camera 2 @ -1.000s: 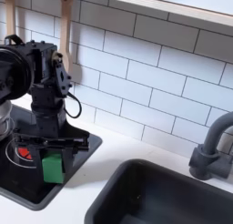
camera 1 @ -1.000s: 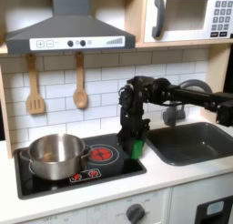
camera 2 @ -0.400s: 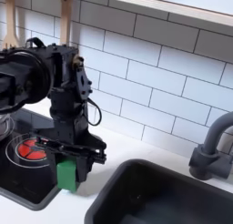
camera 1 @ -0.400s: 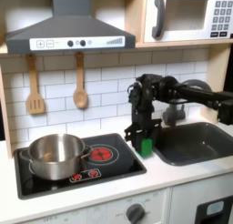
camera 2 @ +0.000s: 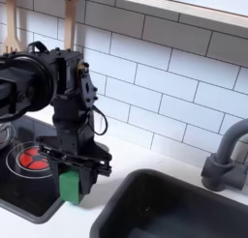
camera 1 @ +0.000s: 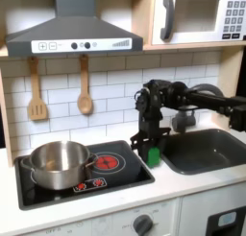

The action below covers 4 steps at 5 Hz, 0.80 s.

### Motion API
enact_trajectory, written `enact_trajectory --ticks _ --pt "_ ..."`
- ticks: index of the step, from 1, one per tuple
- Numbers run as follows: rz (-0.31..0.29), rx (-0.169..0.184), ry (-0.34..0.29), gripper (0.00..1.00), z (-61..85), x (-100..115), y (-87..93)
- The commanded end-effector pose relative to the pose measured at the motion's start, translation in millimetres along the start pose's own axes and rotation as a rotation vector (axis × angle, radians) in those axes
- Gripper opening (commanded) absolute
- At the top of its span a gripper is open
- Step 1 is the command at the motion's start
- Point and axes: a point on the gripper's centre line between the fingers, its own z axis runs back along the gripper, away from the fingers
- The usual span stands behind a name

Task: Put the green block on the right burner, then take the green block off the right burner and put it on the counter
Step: 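Take the green block off the right burner and put it on the counter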

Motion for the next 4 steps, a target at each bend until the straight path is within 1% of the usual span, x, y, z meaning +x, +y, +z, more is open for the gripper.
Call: enact_trajectory --ticks 1,2,3,4 --pt "-0.022 0.013 0.015 0.0 -10.3 -5.8 -0.9" --pt "-0.007 0.005 0.003 0.0 -8.6 -3.3 -1.9" --pt "-0.011 -0.004 0.002 0.0 -8.1 -5.2 -10.0" --pt "-0.01 0.005 0.015 0.0 -12.0 -6.6 -9.1"
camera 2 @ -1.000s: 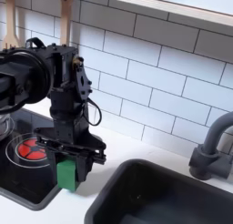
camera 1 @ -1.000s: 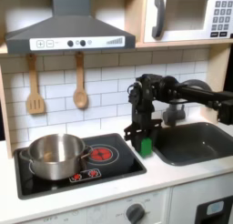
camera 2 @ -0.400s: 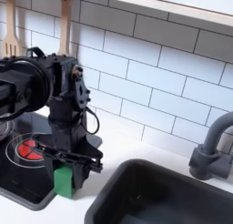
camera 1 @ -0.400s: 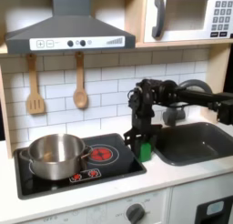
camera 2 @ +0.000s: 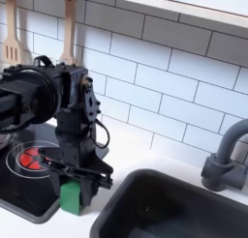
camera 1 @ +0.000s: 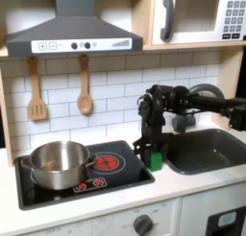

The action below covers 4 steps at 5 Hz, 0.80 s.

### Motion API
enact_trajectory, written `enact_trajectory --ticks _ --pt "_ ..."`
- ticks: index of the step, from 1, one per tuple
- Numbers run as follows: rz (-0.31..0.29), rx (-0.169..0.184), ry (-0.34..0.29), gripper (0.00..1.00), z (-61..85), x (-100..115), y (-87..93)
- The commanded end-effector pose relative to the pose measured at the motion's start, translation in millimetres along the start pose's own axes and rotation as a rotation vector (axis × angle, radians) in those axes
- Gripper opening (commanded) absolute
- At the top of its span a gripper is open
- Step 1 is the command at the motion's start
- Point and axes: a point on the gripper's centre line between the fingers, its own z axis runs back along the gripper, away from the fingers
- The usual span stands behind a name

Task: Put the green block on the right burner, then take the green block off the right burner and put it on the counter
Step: 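Take the green block off the right burner and put it on the counter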

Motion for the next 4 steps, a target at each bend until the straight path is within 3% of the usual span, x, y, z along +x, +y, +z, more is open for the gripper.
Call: enact_trajectory --ticks 1,2,4 --pt "-0.003 -0.001 0.0 0.0 -1.4 -1.0 -4.1" --pt "0.003 0.0 0.003 1.0 0.0 -0.1 -2.5" --pt "0.014 -0.005 0.005 1.0 4.8 -3.6 -2.6"
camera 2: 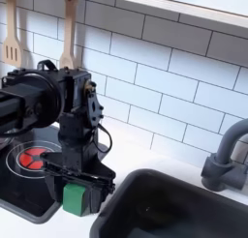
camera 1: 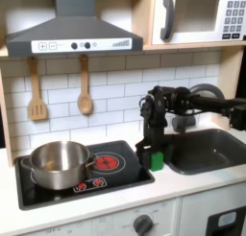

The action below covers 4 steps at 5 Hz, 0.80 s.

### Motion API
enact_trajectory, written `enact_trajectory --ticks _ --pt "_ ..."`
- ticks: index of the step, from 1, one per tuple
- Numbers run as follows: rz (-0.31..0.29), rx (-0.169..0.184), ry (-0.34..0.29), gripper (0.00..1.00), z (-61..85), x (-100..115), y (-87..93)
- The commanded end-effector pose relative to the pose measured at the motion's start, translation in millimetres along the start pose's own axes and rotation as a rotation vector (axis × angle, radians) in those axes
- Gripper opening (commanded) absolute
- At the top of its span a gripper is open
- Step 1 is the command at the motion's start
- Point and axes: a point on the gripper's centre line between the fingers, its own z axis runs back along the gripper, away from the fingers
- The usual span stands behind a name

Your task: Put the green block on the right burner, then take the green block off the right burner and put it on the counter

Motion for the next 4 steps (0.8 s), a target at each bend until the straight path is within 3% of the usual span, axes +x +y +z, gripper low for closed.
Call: enact_trajectory --ticks 1,2,4 --pt "0.023 -0.024 0.001 1.0 13.8 -2 2.3" --pt "0.028 -0.089 0.019 1.0 30.2 -3 -0.5" --pt "0.064 -0.099 -0.022 1.0 63.7 -5 13.4"
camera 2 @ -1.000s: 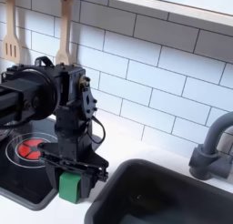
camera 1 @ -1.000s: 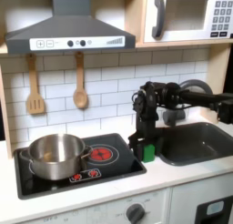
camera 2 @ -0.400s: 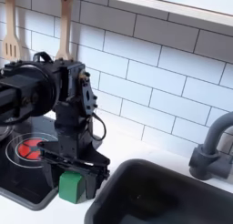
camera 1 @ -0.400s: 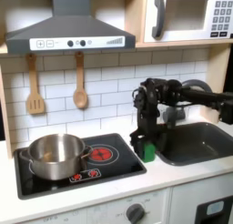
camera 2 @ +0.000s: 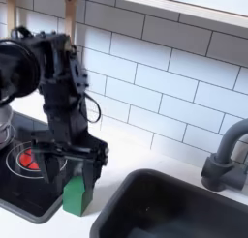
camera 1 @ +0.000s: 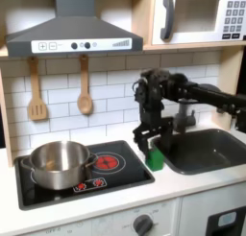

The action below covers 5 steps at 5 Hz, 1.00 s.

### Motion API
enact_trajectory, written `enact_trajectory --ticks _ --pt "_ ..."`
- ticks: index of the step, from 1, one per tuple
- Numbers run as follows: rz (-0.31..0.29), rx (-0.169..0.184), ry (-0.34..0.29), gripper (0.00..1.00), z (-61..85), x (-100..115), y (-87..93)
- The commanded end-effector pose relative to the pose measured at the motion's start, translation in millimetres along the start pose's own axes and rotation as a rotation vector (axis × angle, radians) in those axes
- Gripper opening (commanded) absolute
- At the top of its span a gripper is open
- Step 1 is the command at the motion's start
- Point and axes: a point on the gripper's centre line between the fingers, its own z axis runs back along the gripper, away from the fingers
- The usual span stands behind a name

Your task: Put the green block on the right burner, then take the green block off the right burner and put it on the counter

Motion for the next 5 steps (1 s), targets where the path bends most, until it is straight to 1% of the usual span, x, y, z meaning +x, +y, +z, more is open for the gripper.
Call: enact_trajectory --ticks 1,2,3,4,5 --pt "0.05 -0.01 -0.013 1.0 19.5 -4 18.9" --pt "0.063 0.048 -0.02 1.0 21.1 -6 34.3" --pt "0.093 0.1 -0.021 1.0 23.3 -9 52.7" --pt "0.099 0.135 -0.03 1.0 27.5 -10 60.0" --pt "0.089 0.141 -0.025 1.0 25.0 -13 63.9"
